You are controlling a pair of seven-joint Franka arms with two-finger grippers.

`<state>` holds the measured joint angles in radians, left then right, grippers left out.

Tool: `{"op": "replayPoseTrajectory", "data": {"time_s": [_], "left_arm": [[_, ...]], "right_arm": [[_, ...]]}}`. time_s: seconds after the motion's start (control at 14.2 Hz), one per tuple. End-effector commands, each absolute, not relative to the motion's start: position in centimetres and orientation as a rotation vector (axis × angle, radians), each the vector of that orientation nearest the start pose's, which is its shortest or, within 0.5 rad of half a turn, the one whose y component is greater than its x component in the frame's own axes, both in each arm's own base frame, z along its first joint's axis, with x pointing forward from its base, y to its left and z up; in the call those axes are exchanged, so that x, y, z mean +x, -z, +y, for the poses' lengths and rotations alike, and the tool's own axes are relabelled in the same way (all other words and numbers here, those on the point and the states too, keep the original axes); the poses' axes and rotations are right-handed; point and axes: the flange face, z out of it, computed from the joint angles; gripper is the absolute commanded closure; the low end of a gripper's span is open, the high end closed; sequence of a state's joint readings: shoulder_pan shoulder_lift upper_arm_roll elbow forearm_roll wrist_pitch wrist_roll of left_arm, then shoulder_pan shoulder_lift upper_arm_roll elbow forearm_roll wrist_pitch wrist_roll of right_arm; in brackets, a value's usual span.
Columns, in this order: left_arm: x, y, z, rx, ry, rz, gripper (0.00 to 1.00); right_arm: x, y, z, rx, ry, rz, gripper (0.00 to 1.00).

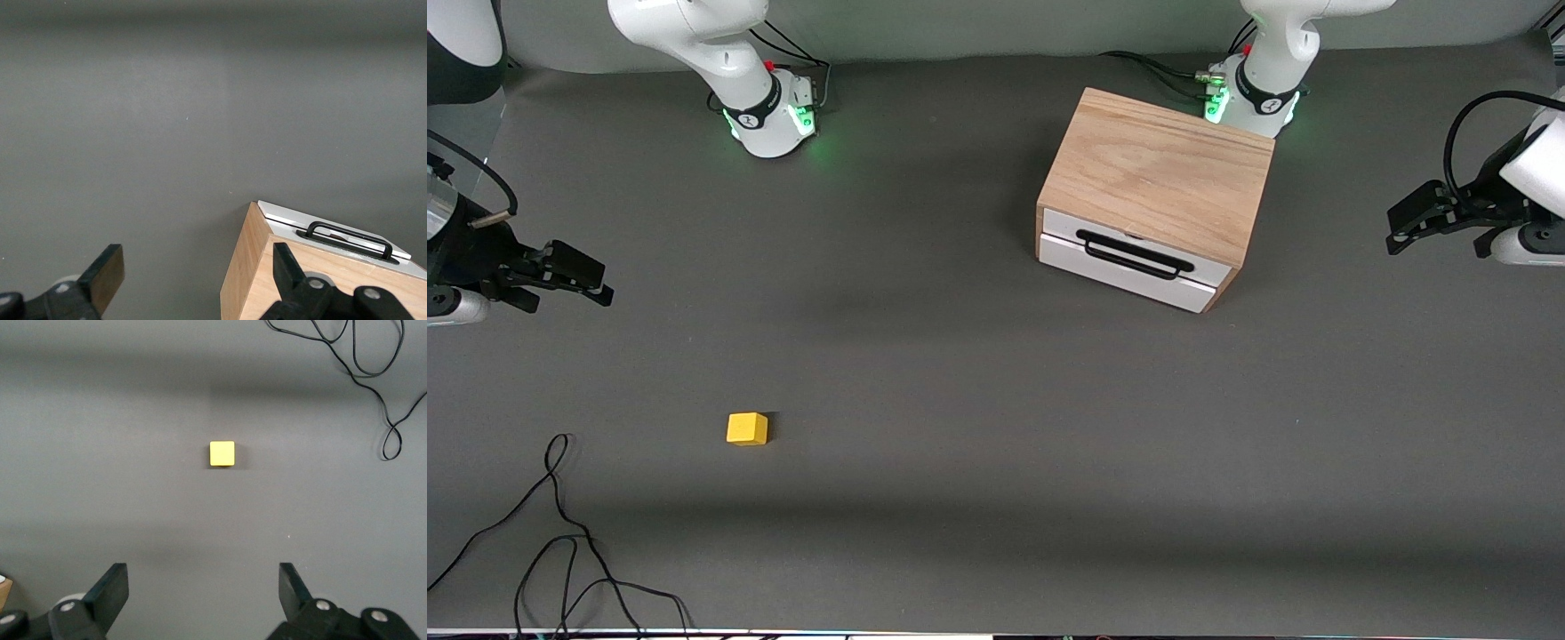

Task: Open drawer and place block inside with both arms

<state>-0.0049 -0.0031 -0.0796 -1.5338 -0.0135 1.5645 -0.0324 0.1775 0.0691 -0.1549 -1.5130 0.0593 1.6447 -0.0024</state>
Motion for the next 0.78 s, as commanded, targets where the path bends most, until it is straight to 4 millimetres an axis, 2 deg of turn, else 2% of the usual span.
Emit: {"op": "replayPoseTrajectory", "data": {"time_s": [0.0,0.35,0.49,0.7], "left_arm": [[55.5,-64.5,-4.9,-3.151,0.067,0.107,0.01],[55.2,-64.7,-5.1,-3.149,0.055,0.114,0.01],[55.2,-64.8,-4.9,-3.149,0.057,0.109,0.01],[55.3,-64.7,-5.1,-3.149,0.06,0.114,0.01]], "right_arm": [[58.3,-62.9,2.5,-3.091,0.095,-0.014,0.0],[58.4,-62.7,3.0,-3.095,0.09,-0.031,0.0],[58.4,-62.3,3.9,-3.104,0.079,-0.057,0.0],[58.7,-61.8,3.7,-3.107,0.067,-0.05,0.0]]}}
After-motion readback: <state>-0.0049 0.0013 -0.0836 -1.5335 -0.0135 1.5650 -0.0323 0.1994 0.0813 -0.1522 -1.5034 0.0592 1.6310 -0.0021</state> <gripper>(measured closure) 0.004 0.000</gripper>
